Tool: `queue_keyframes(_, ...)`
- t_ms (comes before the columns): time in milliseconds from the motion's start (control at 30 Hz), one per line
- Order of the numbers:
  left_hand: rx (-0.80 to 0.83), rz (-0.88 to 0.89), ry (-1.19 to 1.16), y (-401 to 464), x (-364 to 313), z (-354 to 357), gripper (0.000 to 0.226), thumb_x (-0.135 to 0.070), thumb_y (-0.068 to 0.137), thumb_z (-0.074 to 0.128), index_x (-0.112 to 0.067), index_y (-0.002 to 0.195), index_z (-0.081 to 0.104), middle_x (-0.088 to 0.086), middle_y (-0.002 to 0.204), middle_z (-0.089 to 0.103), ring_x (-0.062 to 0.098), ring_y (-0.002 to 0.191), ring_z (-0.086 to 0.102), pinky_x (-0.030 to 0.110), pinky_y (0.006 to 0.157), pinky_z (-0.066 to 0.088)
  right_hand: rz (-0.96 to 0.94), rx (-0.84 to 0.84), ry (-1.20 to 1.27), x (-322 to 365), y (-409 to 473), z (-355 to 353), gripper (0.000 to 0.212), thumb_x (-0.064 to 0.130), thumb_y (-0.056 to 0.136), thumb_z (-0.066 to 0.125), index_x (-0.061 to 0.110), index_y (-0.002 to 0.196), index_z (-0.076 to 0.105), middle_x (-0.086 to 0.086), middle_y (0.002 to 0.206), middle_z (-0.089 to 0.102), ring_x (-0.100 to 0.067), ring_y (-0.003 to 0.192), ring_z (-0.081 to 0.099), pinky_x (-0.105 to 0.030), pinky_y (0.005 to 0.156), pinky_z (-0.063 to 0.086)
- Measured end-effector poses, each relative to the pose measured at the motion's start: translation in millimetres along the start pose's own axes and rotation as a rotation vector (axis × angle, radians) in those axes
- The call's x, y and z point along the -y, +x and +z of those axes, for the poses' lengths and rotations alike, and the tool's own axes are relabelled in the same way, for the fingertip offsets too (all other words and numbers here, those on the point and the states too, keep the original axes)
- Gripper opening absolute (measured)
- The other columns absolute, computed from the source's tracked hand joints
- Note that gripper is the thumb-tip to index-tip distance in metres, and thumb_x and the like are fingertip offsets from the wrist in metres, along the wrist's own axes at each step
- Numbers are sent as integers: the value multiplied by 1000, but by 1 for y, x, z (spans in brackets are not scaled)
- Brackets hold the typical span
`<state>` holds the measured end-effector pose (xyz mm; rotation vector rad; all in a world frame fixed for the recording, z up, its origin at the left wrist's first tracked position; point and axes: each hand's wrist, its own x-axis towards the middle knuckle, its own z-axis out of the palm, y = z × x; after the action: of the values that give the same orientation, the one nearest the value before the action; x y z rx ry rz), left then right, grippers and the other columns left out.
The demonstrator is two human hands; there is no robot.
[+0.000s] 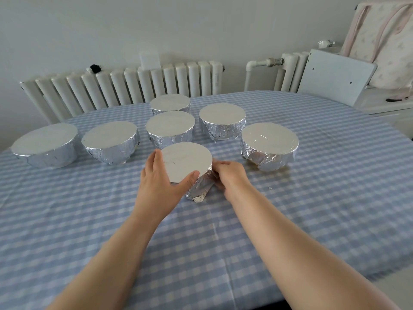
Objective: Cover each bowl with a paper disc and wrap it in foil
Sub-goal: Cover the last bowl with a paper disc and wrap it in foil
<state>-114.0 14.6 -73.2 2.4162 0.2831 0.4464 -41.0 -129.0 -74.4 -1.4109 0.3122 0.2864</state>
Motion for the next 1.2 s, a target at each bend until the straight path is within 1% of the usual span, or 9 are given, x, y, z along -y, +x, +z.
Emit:
queue_keyframes(100, 0, -9, -21, -1, -1, 1, 121, -85, 56, 47, -11, 149, 23, 4, 156, 25, 29, 140, 27, 41, 111, 29, 8, -28, -20, 1, 3, 1, 15, 4, 93, 62, 9, 80, 68, -6, 70, 63, -16, 60, 58, -29, 62, 53)
queue_keyframes(233, 7, -19, -55, -1, -1, 1, 122, -83, 56, 49, -12, 151, 21, 4, 158, 23, 29, 142, 25, 42, 113, 28, -46, -58, -89, -3, 7, 2, 14, 5, 95, 59, 12, 84, 64, -1, 66, 61, -10, 52, 54, -20, 46, 44)
queue_keyframes(400, 6, -16, -68, -2, -1, 0, 126, -82, 57, 49, -13, 156, 12, 3, 161, 17, 27, 145, 21, 39, 114, 25, -209, -99, -282, -7, 10, 3, 14, 9, 93, 61, 15, 105, 62, 3, 91, 67, -9, 75, 61, -16, 57, 45)
queue_keyframes(500, 11, -23, -75, -2, -1, 2, 128, -84, 56, 48, -14, 156, 10, 3, 161, 18, 27, 145, 23, 41, 115, 27, -257, -58, -387, -6, 10, -3, 22, 5, 90, 57, 16, 109, 61, 2, 96, 67, -8, 76, 60, -10, 52, 44)
queue_keyframes(700, 57, 14, -101, 1, 3, -4, 131, -89, 55, 54, -15, 156, 14, 2, 161, 18, 24, 145, 25, 42, 116, 28, -475, -140, -354, -10, -2, -18, 10, 13, 98, 52, 22, 100, 56, 8, 94, 66, -17, 93, 65, -36, 89, 53)
queue_keyframes(833, 68, 7, -140, 4, 10, -10, 132, -91, 52, 59, -19, 155, 19, -1, 160, 21, 18, 145, 25, 42, 117, 28, -537, -52, -355, -17, -30, -19, 20, 36, 99, 55, 24, 83, 58, 14, 79, 65, -1, 77, 63, -10, 69, 45)
queue_keyframes(900, 52, -11, -147, 4, 11, -9, 134, -91, 47, 53, -19, 155, 21, -1, 159, 23, 19, 145, 25, 44, 117, 28, -515, -20, -304, -19, -33, -19, 22, 40, 95, 60, 22, 84, 63, 14, 79, 69, 6, 75, 64, -8, 69, 46)
queue_keyframes(1033, -2, -18, -142, -6, 1, -3, 126, -88, 56, 59, -18, 154, 22, 2, 157, 22, 25, 144, 26, 41, 115, 30, -452, -15, -213, -12, -22, -14, 23, 41, 91, 67, 18, 90, 69, 6, 89, 74, -8, 88, 71, -27, 84, 55)
queue_keyframes(1200, -44, -33, -117, -9, -5, 1, 121, -82, 53, 55, -16, 150, 26, 2, 155, 23, 25, 141, 27, 31, 107, 27, -367, -56, -79, -12, -9, -9, 11, 24, 92, 68, 19, 81, 68, 1, 82, 73, -18, 82, 71, -35, 82, 58)
